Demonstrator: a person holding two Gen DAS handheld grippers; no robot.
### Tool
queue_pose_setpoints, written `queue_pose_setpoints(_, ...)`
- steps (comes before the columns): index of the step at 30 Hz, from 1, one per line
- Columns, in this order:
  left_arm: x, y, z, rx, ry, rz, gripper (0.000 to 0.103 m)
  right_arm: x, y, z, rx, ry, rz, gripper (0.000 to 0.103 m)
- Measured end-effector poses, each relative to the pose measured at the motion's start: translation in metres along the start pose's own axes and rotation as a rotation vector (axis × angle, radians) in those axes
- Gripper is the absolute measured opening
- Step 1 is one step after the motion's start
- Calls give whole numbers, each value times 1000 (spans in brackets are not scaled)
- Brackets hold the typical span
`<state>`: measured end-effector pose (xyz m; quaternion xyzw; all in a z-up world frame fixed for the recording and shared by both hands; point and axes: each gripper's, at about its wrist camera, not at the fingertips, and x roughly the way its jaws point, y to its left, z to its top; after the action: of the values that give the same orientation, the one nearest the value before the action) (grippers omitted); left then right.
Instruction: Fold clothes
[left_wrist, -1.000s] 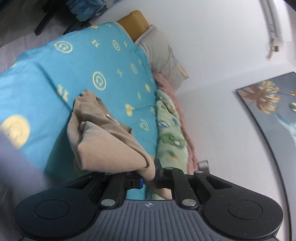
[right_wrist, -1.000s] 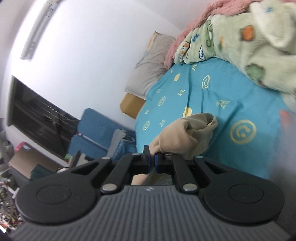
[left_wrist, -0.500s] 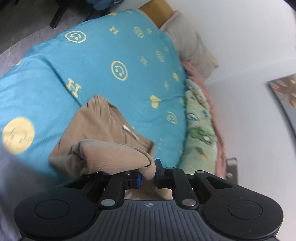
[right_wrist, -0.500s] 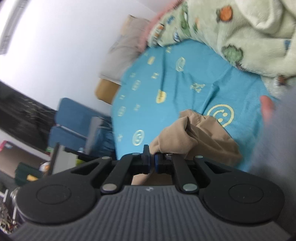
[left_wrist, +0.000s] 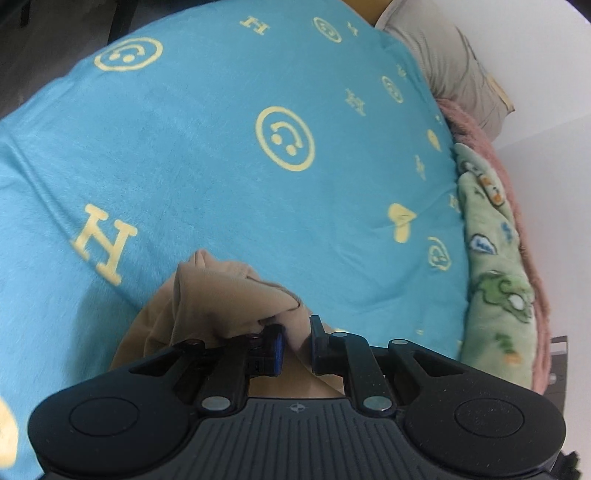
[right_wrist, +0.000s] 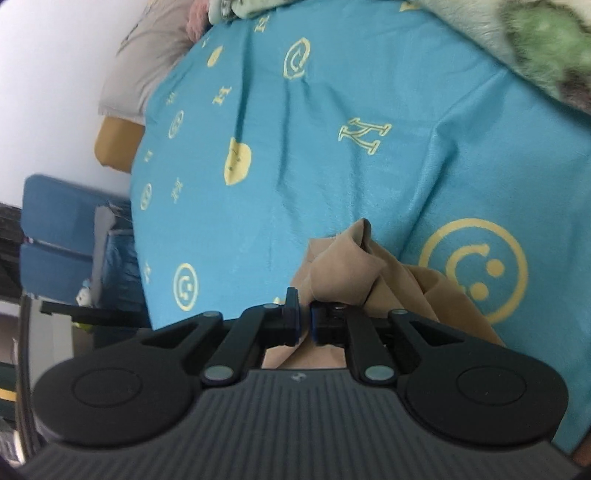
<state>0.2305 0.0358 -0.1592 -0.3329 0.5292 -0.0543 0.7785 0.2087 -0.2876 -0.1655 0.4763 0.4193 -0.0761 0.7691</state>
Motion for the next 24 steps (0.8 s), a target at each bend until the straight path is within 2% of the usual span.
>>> queue_pose_setpoints(3, 9, 0, -1, 32, -2, 9, 14, 2, 0, 0, -13, 8, 0, 12)
queue_pose_setpoints(7, 7, -11, -2, 100, -14, 8, 32, 2, 4, 0, -54, 22, -11, 14)
queue_pose_setpoints(8, 5, -15, -3, 117, -19, 3, 41, 1, 6, 0, -68, 24, -9, 20)
queue_pose_setpoints(9, 2, -18, -4, 140, -28, -2, 46, -2, 7, -1, -79, 21, 8, 38)
queue_pose_setpoints(10, -1, -22, -6, 165, -39, -7, 57, -6, 9, -2, -88, 16, 35, 53)
queue_pose_setpoints(11, -6, -26, -9, 197, -56, -13, 73, -12, 11, -3, -99, 6, 71, 83)
queue_pose_setpoints(12, -12, -30, -12, 229, -74, -18, 81, -20, 14, -5, -120, -9, 107, 96)
queue_pose_setpoints(13, -18, -34, -15, 264, -98, -22, 90, -28, 19, -6, -148, -27, 137, 93)
queue_pose_setpoints(16, -36, -50, -27, 395, -188, 10, 97, -51, 30, -11, -237, -88, 204, 93)
queue_pose_setpoints(19, -37, -58, -35, 494, -223, 68, 99, -57, 36, -16, -328, -119, 169, 93)
queue_pose_setpoints(20, -35, -58, -37, 510, -217, 77, 99, -53, 38, -18, -370, -109, 147, 78)
queue_pose_setpoints(21, -31, -58, -39, 527, -212, 85, 99, -48, 39, -20, -404, -92, 122, 58)
queue_pose_setpoints(22, -26, -57, -40, 548, -209, 100, 99, -38, 38, -21, -423, -70, 88, 55)
queue_pose_setpoints(24, -12, -54, -42, 577, -198, 160, 99, -16, 35, -23, -452, -24, 14, 42)
